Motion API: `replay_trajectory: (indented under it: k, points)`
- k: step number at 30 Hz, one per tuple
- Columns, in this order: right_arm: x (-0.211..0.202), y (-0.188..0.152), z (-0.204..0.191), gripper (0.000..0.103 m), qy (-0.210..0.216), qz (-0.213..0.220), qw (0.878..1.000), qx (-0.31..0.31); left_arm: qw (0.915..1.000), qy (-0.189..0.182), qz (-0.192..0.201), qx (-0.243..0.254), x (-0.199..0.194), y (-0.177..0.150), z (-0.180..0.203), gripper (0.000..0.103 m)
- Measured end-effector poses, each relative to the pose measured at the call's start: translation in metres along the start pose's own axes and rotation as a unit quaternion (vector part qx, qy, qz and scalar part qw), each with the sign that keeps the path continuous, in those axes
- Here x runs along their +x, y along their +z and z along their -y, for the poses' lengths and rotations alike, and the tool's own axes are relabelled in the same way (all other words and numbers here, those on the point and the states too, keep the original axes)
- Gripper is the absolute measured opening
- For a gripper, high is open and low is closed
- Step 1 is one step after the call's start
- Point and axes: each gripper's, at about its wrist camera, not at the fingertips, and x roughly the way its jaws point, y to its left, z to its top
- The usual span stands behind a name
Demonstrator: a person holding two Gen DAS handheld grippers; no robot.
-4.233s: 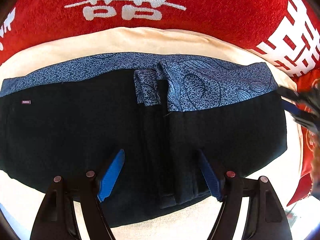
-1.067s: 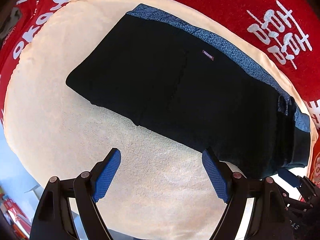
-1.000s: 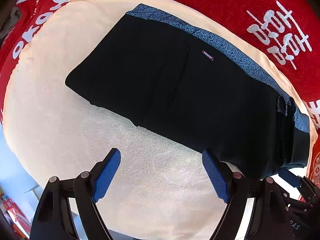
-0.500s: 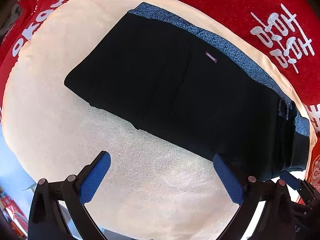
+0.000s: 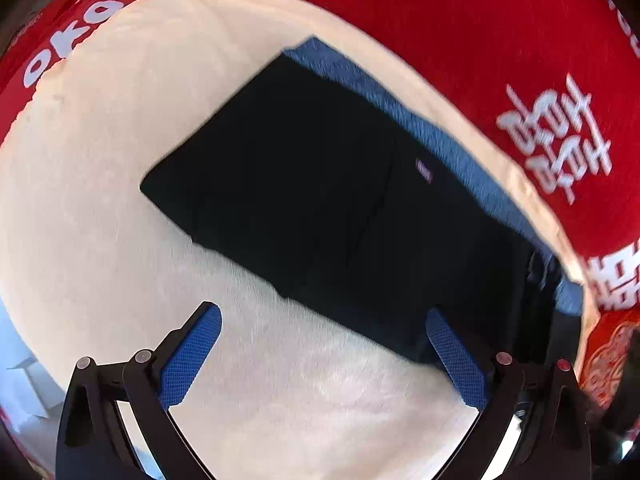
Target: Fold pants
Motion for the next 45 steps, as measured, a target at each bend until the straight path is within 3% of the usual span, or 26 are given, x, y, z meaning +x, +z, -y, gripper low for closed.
replay_trajectory:
  k: [4, 9, 14, 21, 28, 29, 31, 32, 35, 37, 40, 43, 45]
  points:
    - [0.017, -0.001, 0.005, 0.076, 0.025, -0.010, 1.000, 0.014, 0.9967, -0.063, 0.024, -0.045, 0.000, 0.004, -0.021, 0.103]
    - [0.025, -0.005, 0.005, 0.077, 0.031, -0.001, 1.000, -0.006, 0.9810, -0.166, 0.037, -0.093, 0.009, 0.002, -0.045, 0.103]
    - [0.029, -0.004, 0.001, 0.077, 0.032, 0.002, 0.999, -0.018, 0.9710, -0.206, 0.047, -0.111, 0.018, -0.003, -0.059, 0.103]
    - [0.028, -0.005, 0.003, 0.077, 0.038, 0.006, 0.999, -0.031, 0.9683, -0.220, 0.069, -0.097, 0.011, -0.002, -0.043, 0.103]
    - [0.024, -0.009, 0.009, 0.077, 0.044, 0.007, 0.999, -0.029, 0.9787, -0.171, 0.049, -0.102, 0.028, 0.004, -0.032, 0.102]
    - [0.023, -0.009, 0.010, 0.077, 0.046, 0.007, 0.999, -0.028, 0.9811, -0.153, 0.053, -0.107, 0.027, 0.004, -0.027, 0.095]
    - [0.017, -0.008, 0.012, 0.077, 0.053, 0.005, 0.998, -0.024, 0.9883, -0.101, 0.061, -0.096, 0.022, 0.004, -0.019, 0.066]
    - [0.013, -0.008, 0.014, 0.077, 0.057, 0.007, 0.998, -0.022, 0.9927, -0.065, 0.064, -0.079, 0.022, 0.005, -0.014, 0.040]
    - [-0.008, 0.000, 0.021, 0.077, 0.063, 0.020, 0.998, -0.011, 0.9967, -0.006, 0.081, -0.008, 0.018, 0.003, 0.006, 0.036]
    - [-0.024, 0.012, 0.026, 0.077, 0.074, 0.029, 0.997, 0.001, 0.9896, 0.055, 0.109, 0.077, 0.013, -0.005, 0.033, 0.035]
    - [-0.041, 0.040, 0.027, 0.079, 0.102, 0.024, 0.994, 0.014, 0.9610, 0.133, 0.149, 0.191, 0.008, -0.028, 0.071, 0.035]
    - [-0.052, 0.084, 0.008, 0.083, 0.143, 0.001, 0.990, 0.005, 0.9346, 0.173, 0.171, 0.260, 0.010, -0.045, 0.091, 0.035]
    - [-0.054, 0.109, -0.015, 0.084, 0.164, -0.018, 0.986, -0.020, 0.9225, 0.189, 0.179, 0.285, 0.012, -0.050, 0.099, 0.035]
